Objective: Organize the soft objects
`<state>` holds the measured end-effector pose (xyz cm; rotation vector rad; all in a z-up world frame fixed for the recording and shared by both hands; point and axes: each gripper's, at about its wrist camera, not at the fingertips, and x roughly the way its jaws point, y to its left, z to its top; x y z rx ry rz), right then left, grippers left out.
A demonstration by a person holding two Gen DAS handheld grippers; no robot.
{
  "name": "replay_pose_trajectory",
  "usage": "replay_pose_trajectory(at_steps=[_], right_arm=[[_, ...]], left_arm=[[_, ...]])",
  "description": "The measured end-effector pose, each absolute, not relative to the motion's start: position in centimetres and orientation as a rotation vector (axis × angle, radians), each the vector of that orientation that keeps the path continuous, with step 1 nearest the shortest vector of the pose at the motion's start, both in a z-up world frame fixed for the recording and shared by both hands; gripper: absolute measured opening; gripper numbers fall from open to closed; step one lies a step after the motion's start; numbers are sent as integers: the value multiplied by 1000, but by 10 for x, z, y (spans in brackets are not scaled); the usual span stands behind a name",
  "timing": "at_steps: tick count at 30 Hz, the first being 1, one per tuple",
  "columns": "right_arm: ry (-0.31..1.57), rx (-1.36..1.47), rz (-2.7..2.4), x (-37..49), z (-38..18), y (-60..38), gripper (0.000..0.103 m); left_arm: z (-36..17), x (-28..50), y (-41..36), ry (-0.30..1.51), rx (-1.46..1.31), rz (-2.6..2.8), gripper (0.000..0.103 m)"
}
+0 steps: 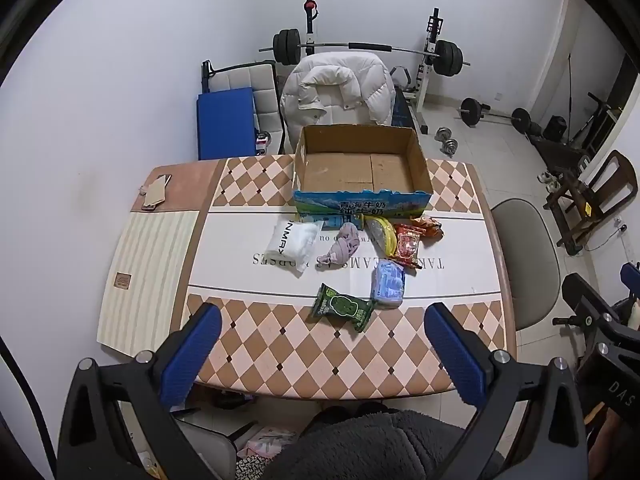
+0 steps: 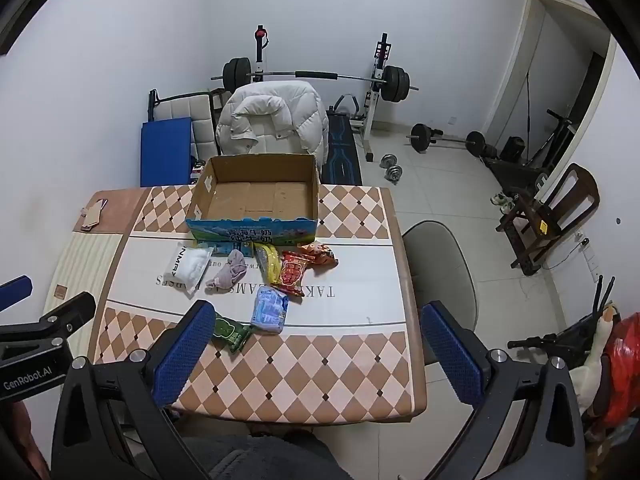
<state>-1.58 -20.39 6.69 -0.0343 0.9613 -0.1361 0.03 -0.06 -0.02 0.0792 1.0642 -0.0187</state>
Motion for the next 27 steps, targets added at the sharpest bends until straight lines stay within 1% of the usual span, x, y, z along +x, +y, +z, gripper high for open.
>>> replay_pose_trajectory(at_steps=[8, 14, 17, 27], right_arm=[[966, -42, -138, -16, 67, -204, 103], [964, -42, -141, -16, 66, -205, 103], [964, -39, -141, -16, 66, -205, 103], [964, -41, -141, -19, 68, -207, 103]], left_arm=[[1, 2, -3, 1058, 57, -34, 103], [-15, 9, -8, 1068, 57, -39, 103], [-1, 1, -3, 1058, 54, -40, 103], [2, 1, -4, 1054, 55, -40, 103]])
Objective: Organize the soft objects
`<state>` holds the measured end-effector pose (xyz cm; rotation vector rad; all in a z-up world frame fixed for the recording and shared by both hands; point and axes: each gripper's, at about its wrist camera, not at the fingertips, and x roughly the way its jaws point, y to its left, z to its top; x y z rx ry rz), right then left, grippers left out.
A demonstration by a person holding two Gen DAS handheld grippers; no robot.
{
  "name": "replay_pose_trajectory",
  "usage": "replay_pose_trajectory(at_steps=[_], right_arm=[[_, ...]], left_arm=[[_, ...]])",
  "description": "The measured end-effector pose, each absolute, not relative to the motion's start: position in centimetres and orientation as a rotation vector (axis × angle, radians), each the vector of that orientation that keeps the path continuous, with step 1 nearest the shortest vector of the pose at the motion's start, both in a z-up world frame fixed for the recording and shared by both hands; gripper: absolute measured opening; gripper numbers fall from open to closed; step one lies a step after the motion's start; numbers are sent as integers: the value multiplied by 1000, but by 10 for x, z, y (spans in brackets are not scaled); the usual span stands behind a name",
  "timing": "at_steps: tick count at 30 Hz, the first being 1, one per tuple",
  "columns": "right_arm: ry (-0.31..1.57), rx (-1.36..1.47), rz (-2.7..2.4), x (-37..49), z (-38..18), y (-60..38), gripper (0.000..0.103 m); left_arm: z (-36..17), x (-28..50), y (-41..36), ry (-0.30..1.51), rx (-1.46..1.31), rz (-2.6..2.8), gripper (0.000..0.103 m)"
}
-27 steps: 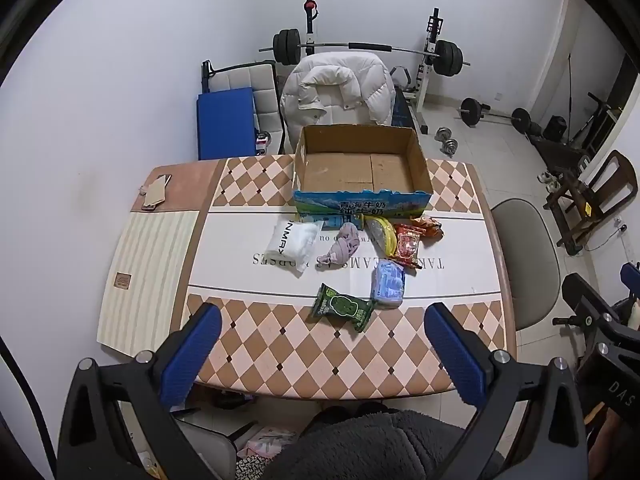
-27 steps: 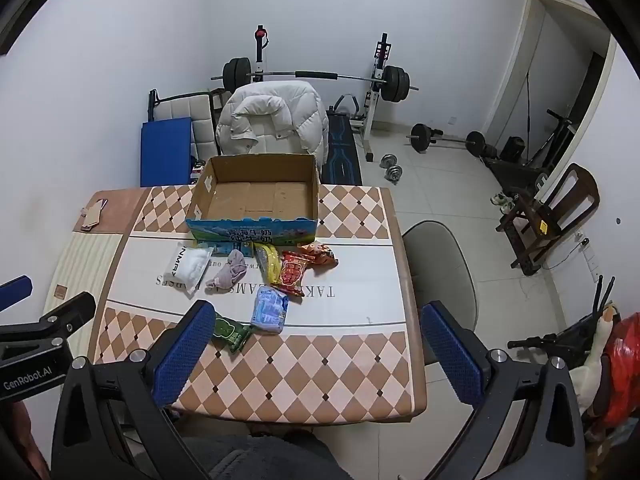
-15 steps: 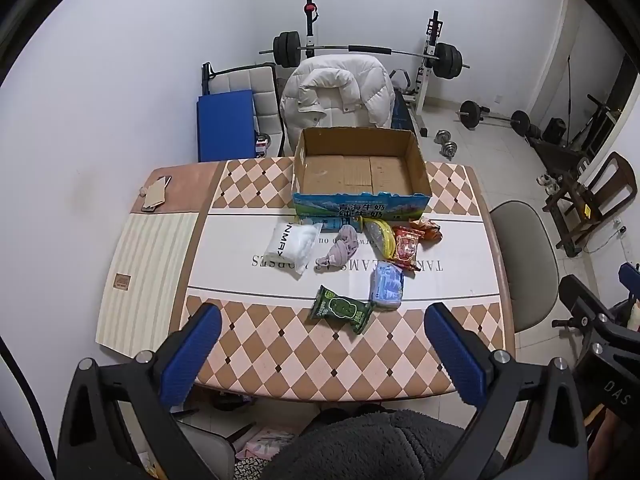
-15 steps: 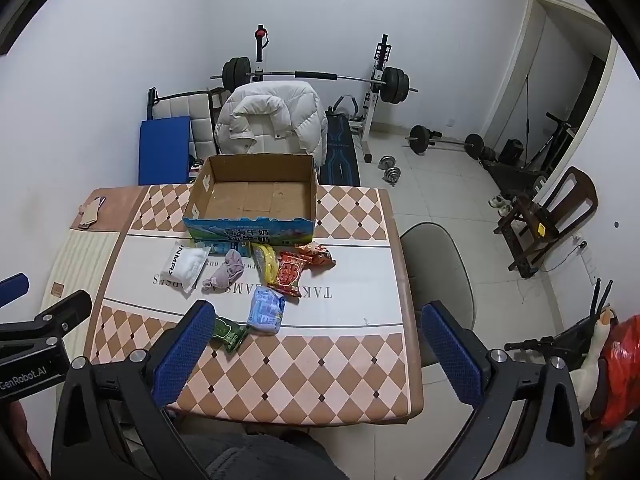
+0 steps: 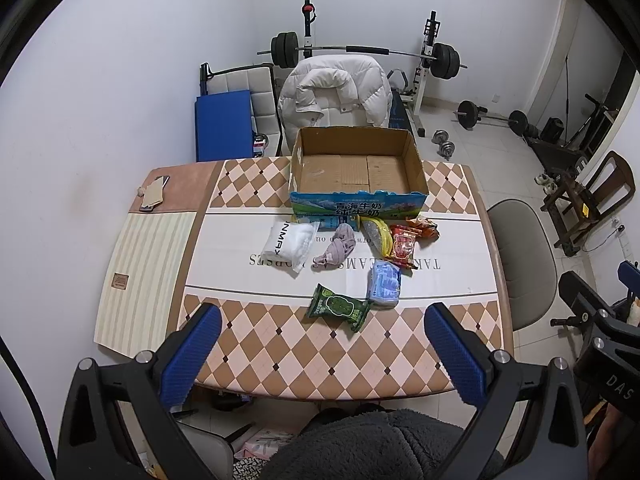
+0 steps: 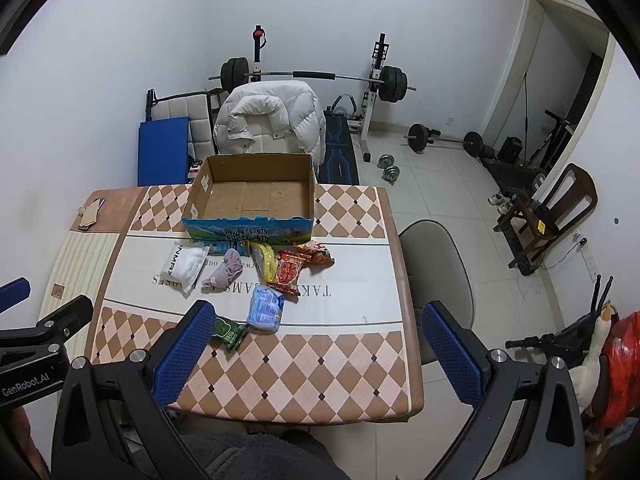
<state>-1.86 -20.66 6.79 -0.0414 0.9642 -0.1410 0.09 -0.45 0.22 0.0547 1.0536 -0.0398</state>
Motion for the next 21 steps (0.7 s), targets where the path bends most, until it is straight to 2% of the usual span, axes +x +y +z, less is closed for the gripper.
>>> replay_pose_trajectory(at_steps=[21], right_arm=[[962, -37, -137, -25, 74, -204, 103]], left_arm=[[9, -6, -2, 1021, 29, -39, 103]])
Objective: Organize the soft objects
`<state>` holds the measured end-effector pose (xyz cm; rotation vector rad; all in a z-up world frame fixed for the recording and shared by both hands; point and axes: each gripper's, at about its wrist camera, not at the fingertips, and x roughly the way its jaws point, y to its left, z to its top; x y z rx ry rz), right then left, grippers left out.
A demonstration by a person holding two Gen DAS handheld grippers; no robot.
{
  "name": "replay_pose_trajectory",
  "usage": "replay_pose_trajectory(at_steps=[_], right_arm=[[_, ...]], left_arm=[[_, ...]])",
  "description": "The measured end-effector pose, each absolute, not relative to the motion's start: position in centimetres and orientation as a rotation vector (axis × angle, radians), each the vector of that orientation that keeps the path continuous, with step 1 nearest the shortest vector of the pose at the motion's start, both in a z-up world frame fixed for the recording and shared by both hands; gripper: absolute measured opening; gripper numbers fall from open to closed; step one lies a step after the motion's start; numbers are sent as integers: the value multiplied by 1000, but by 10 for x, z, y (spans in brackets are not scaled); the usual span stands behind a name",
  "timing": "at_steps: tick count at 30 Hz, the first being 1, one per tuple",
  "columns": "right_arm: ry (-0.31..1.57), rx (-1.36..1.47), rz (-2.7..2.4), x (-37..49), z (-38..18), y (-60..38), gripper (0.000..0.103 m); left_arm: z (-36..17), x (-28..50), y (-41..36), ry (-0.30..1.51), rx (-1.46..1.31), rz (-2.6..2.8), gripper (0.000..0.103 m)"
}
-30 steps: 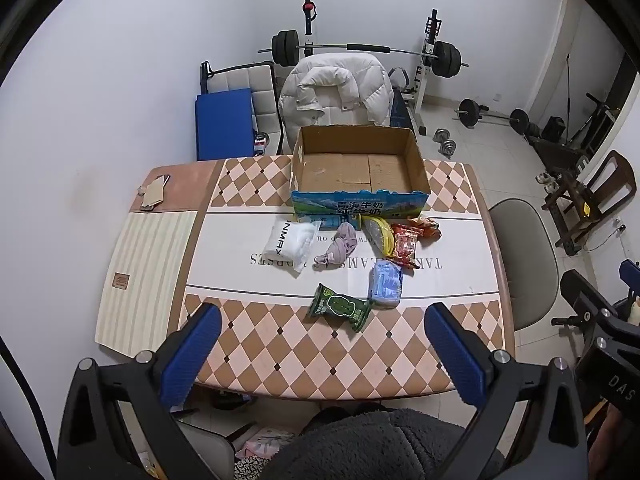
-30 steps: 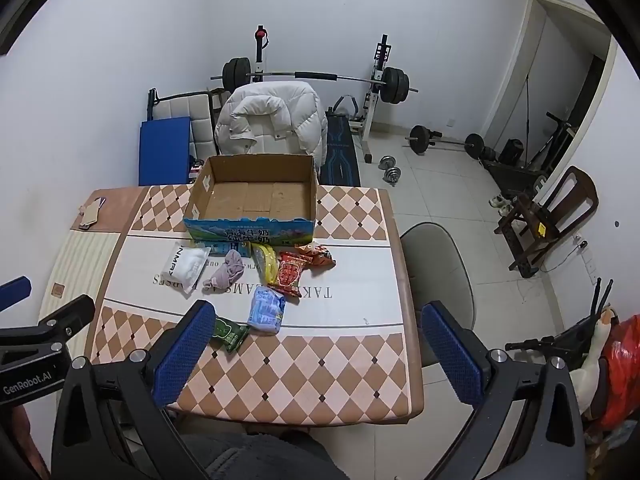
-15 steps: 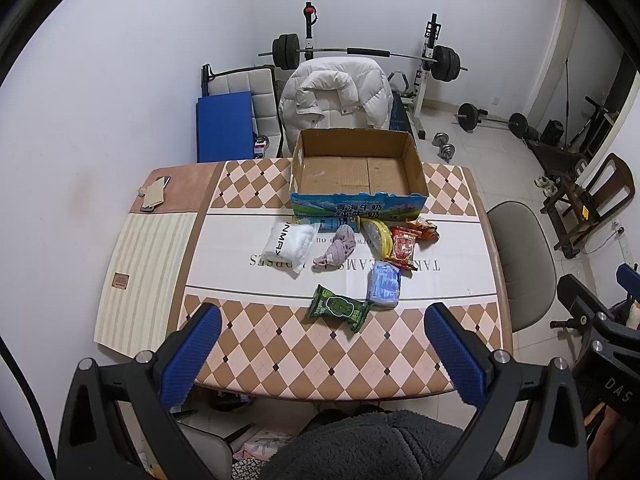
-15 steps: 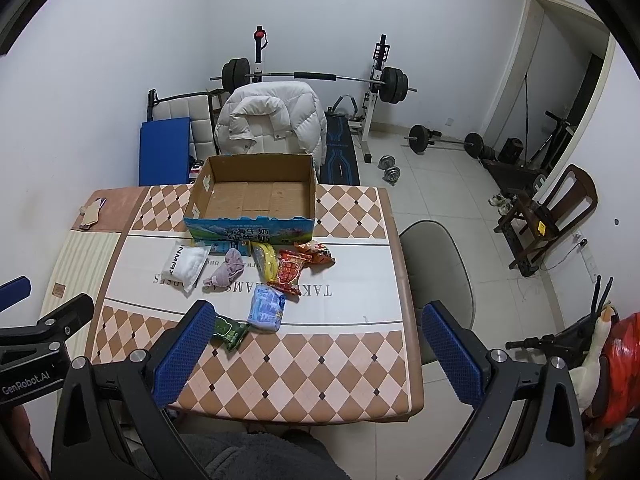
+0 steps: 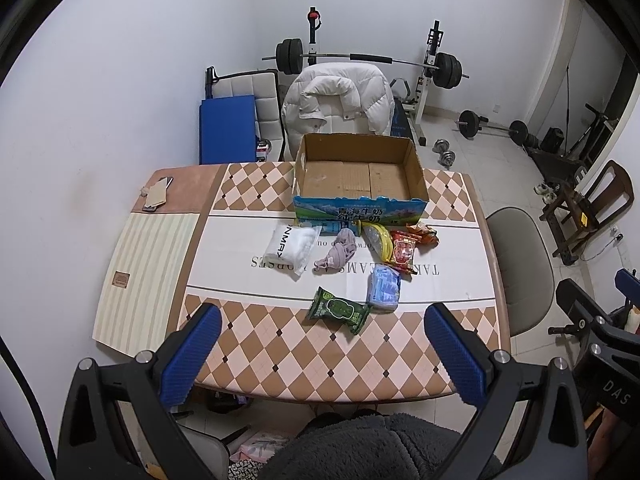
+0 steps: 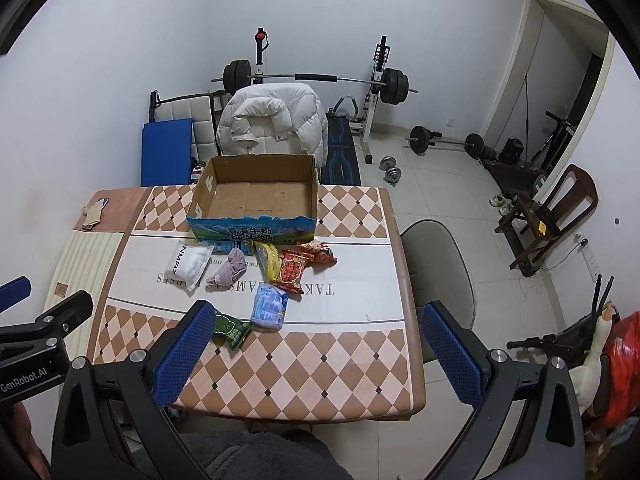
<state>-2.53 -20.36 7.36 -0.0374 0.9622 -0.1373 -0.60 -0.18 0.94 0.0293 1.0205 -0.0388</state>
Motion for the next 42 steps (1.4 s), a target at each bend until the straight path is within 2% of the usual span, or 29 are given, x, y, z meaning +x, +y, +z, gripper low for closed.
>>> replay_pose_trajectory(at_steps=[13, 42], right_arm=[[952, -40, -145, -26, 93, -196, 103], [946, -35, -140, -25, 95, -196, 103]], left_arm=[[8, -10, -3, 1008, 26, -36, 103], [12, -8, 2, 1002, 31, -35, 103]])
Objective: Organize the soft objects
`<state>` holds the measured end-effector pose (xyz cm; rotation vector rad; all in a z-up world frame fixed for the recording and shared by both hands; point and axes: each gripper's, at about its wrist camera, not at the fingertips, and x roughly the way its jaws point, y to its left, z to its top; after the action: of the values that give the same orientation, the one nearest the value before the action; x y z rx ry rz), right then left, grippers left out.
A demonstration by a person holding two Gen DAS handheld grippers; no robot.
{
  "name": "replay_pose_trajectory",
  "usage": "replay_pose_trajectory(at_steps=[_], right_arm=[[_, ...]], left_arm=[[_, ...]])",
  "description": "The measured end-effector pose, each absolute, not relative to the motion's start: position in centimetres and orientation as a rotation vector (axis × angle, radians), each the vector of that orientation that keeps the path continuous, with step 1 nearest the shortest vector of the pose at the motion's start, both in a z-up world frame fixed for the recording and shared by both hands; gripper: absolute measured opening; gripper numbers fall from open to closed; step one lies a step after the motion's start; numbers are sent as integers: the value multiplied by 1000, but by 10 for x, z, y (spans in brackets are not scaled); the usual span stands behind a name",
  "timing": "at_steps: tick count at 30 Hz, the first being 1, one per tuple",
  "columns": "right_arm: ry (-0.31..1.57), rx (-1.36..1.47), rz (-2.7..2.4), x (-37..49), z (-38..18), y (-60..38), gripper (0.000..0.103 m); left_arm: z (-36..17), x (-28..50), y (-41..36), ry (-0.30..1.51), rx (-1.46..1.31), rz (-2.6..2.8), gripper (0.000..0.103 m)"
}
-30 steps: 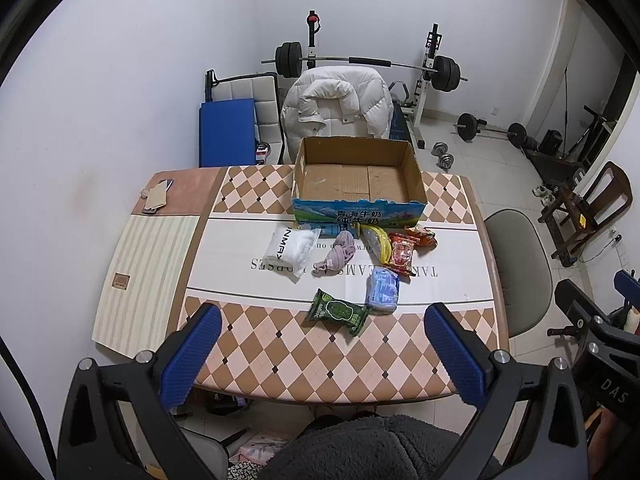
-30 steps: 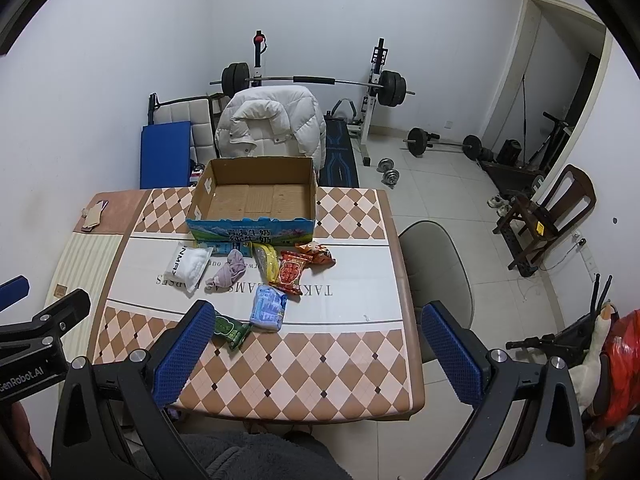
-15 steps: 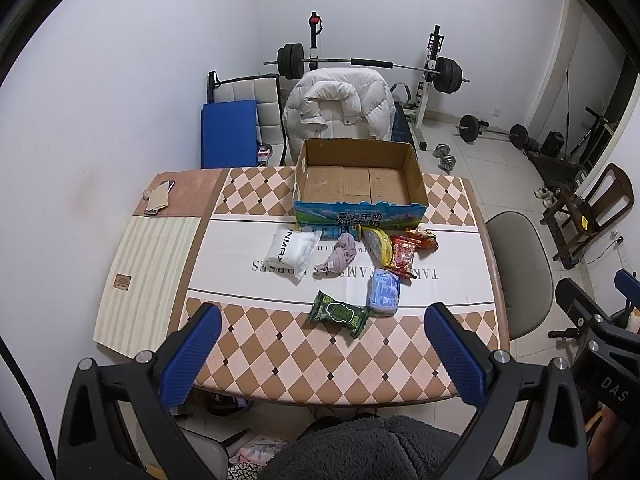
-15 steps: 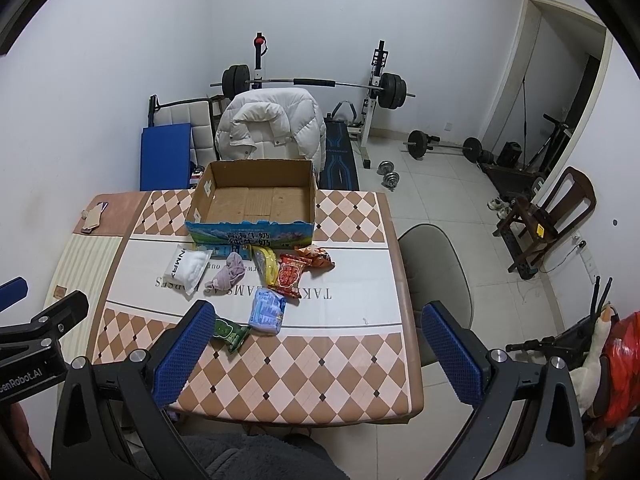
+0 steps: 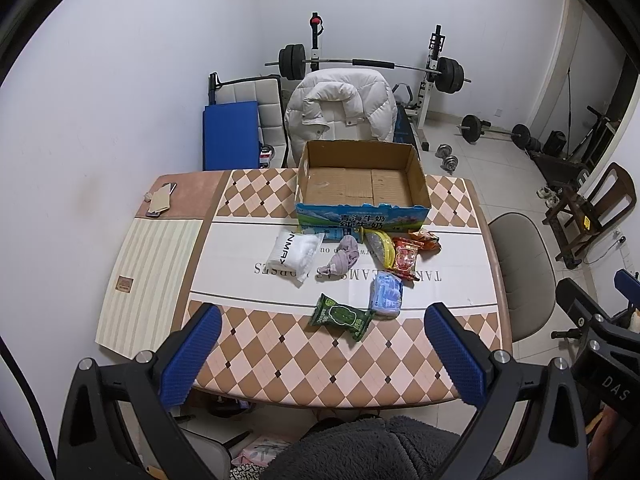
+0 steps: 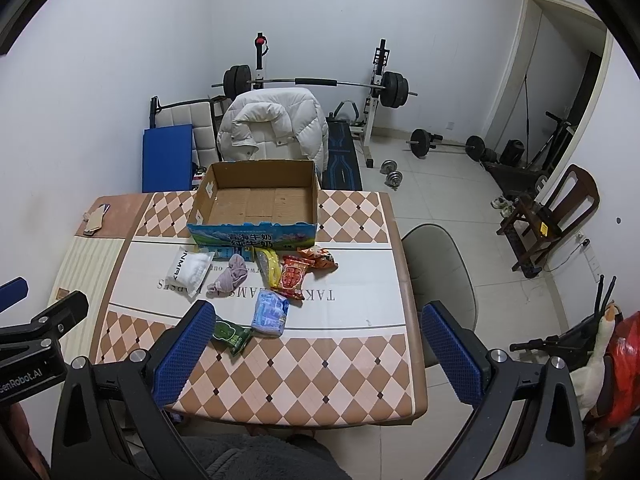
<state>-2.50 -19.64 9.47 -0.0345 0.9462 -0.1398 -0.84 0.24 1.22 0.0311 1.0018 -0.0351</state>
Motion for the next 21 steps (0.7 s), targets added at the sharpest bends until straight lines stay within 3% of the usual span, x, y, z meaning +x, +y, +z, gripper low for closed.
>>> replay_pose_trajectory(at_steps=[12, 21], right_arm=[[987, -7, -131, -2, 84, -191, 103], [1208, 78, -97, 82, -39, -208, 103]], left_arm=[[6, 15, 20, 1032, 7, -16, 103], [-105, 105, 60, 1264, -119, 50, 103]])
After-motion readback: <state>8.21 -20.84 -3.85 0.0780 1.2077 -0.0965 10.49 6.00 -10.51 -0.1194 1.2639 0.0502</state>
